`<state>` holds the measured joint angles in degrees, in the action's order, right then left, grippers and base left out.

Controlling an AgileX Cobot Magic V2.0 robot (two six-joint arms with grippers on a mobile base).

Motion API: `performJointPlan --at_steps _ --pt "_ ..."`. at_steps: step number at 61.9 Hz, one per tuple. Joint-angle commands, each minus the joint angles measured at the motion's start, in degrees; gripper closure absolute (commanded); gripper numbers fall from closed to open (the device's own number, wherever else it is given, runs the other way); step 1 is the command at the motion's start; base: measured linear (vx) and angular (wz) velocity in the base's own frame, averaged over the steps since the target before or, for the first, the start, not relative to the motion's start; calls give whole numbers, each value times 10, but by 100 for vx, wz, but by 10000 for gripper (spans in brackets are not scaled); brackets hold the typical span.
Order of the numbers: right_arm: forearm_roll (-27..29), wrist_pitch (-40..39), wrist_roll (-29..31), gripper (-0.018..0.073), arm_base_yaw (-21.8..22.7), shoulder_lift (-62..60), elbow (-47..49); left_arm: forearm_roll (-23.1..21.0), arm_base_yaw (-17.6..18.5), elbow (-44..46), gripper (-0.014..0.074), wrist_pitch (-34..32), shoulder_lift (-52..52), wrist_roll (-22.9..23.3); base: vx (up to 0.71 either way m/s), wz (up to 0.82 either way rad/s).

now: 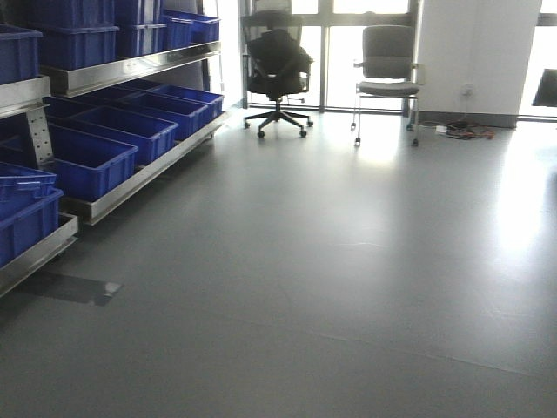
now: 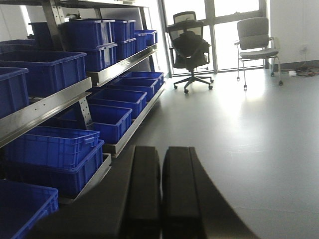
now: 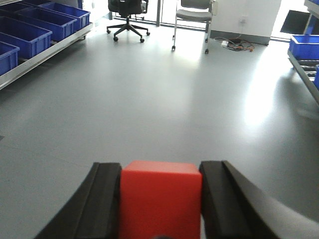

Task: Pick red cube and place on left shelf
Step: 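Drive the base toward the shelf rack of blue crates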

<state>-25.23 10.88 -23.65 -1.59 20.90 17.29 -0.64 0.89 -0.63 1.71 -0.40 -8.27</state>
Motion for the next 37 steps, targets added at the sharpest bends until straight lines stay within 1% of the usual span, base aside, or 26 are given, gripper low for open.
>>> performJointPlan --at_steps 1,16,37 --pt "-12 -43 4 503 4 5 17 -3 3 -13 491 -52 2 0 56 37" --pt "-12 -42 4 503 4 5 17 -3 3 -13 491 -52 2 0 56 43" --pt "-12 -42 4 503 4 5 17 -3 3 -13 491 -52 2 0 54 50"
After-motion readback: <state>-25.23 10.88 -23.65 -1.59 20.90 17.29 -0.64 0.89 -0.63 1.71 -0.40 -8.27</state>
